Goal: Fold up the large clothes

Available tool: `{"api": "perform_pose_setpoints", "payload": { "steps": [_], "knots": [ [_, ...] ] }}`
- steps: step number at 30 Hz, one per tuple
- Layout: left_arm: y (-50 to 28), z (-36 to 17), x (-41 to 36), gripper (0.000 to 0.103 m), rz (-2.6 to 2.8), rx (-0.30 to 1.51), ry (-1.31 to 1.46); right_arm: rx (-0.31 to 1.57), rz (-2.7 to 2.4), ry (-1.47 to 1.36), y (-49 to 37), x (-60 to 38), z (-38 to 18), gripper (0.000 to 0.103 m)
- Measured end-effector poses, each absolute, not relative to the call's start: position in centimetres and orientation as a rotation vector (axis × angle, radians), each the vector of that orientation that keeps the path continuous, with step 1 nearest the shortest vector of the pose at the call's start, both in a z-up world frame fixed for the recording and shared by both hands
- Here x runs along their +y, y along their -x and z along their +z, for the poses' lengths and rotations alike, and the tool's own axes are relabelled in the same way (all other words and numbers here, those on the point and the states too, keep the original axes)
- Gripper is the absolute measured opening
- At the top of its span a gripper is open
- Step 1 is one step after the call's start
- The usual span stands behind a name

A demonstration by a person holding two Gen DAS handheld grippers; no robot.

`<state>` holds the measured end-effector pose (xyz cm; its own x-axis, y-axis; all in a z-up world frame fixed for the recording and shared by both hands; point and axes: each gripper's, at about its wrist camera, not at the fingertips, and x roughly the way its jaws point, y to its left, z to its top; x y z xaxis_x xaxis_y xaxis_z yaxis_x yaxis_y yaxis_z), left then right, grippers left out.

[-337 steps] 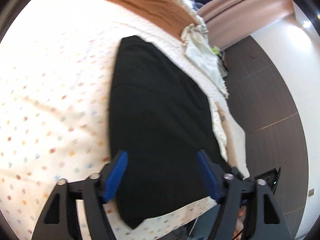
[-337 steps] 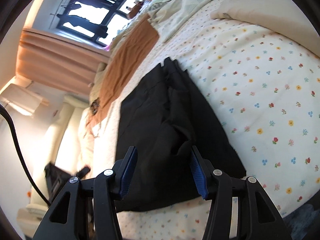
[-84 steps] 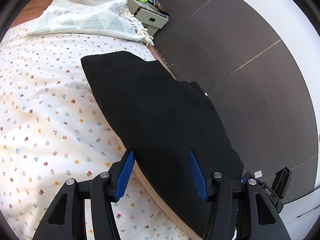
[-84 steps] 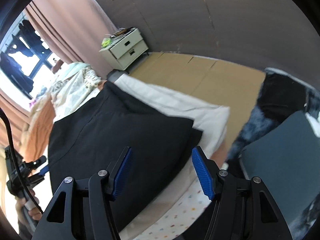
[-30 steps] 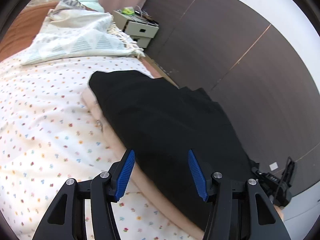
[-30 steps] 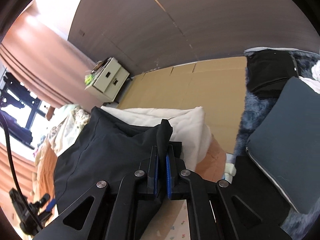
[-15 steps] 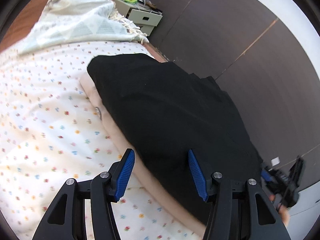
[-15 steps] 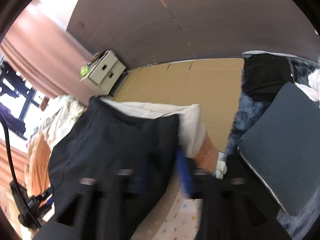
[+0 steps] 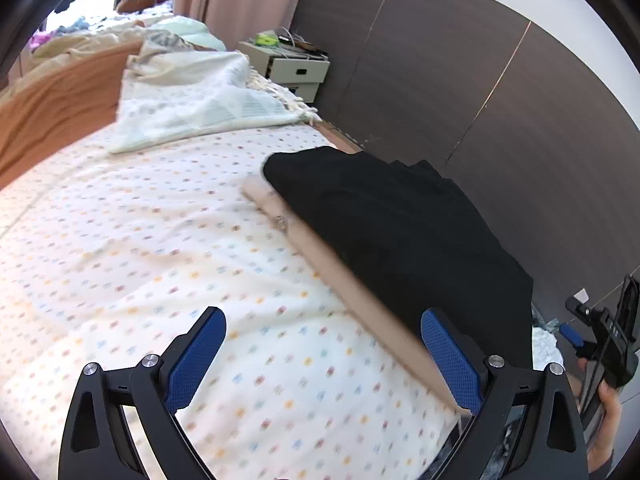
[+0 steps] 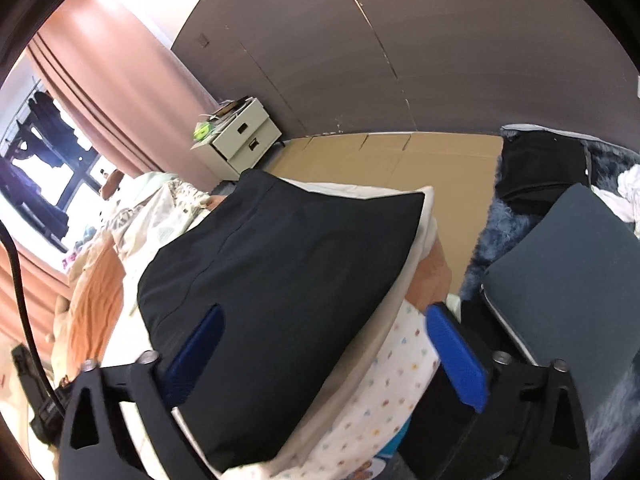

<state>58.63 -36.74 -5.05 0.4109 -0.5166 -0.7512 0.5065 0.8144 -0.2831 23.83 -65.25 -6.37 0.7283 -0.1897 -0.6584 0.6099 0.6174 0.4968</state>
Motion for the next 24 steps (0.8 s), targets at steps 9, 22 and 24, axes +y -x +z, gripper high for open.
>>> {"api": "perform_pose_setpoints", "payload": {
  "steps": [9, 22, 24],
  "knots": [
    [-53.3, -0.4, -30.1, 0.103, -0.596, 0.867, 0.023, 0.561, -0.462, -0.753, -21.6, -60.7, -4.0, 0.103],
    [-45.8, 4.5, -22.1, 0.103, -0.569, 0.73, 0.005, 0.502, -0.418, -0.634, -18.4, -51.7, 1.4, 0.103],
    [-44.7, 4.9, -21.0, 0.103, -0.565, 0.719, 0.009, 0.494, -0.416, -0.611, -17.9, -50.5, 2.2, 0.103]
  ]
}}
